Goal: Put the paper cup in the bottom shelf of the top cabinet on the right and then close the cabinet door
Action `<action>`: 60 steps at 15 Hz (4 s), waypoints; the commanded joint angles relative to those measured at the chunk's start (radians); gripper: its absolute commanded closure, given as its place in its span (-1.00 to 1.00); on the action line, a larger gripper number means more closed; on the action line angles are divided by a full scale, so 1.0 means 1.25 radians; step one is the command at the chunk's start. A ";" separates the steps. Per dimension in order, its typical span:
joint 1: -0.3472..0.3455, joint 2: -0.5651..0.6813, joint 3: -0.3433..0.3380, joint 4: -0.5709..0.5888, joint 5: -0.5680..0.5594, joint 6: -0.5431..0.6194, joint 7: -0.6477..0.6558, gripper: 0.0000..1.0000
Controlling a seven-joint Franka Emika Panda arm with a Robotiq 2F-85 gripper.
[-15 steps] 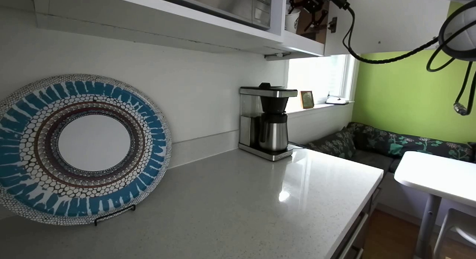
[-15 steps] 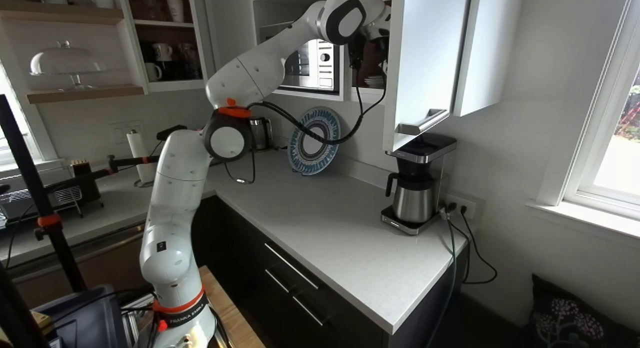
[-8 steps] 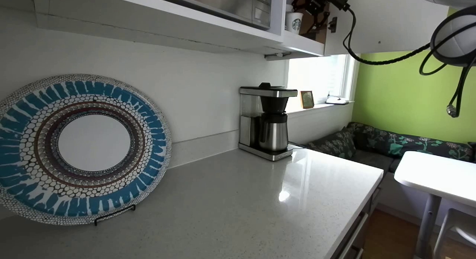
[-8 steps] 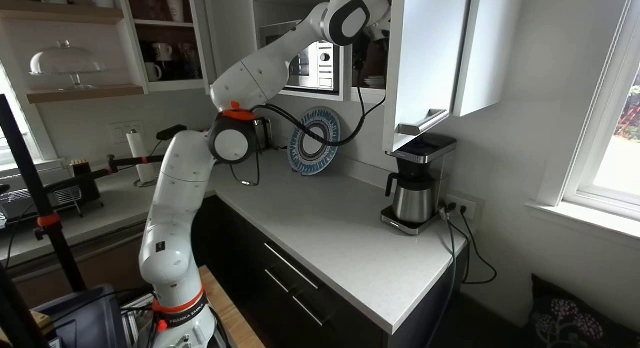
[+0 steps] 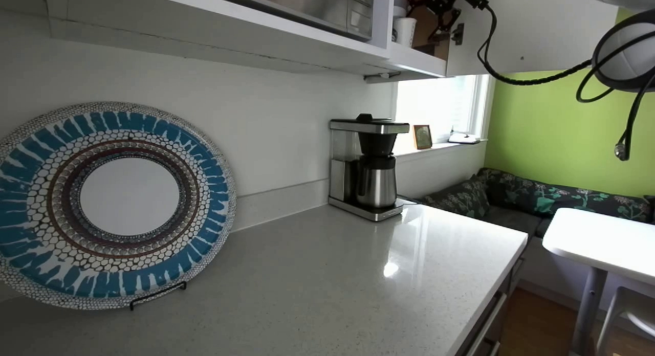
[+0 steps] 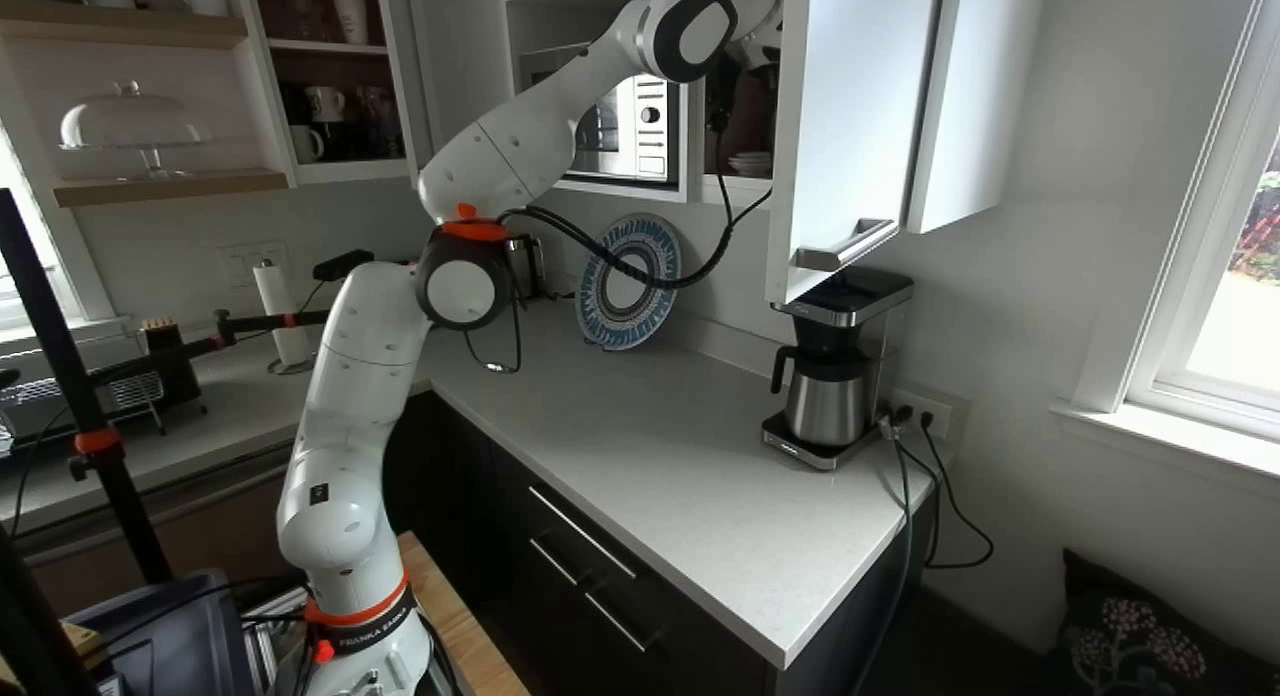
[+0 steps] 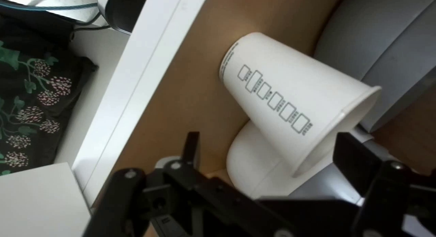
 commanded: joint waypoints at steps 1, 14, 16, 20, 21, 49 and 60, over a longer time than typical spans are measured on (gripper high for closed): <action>-0.011 -0.005 0.006 0.026 0.012 -0.015 -0.022 -1.00; -0.119 -0.129 0.028 -0.041 0.134 -0.150 -0.401 -1.00; -0.130 -0.158 0.027 -0.058 0.166 -0.210 -0.438 -1.00; -0.129 -0.221 0.010 -0.100 0.147 -0.289 -0.519 -1.00; -0.128 -0.236 0.008 -0.111 0.139 -0.300 -0.541 -1.00; -0.046 -0.624 -0.125 -0.652 0.014 -0.168 -0.864 -1.00; 0.057 -0.562 -0.364 -0.443 -0.014 -0.392 -1.044 -1.00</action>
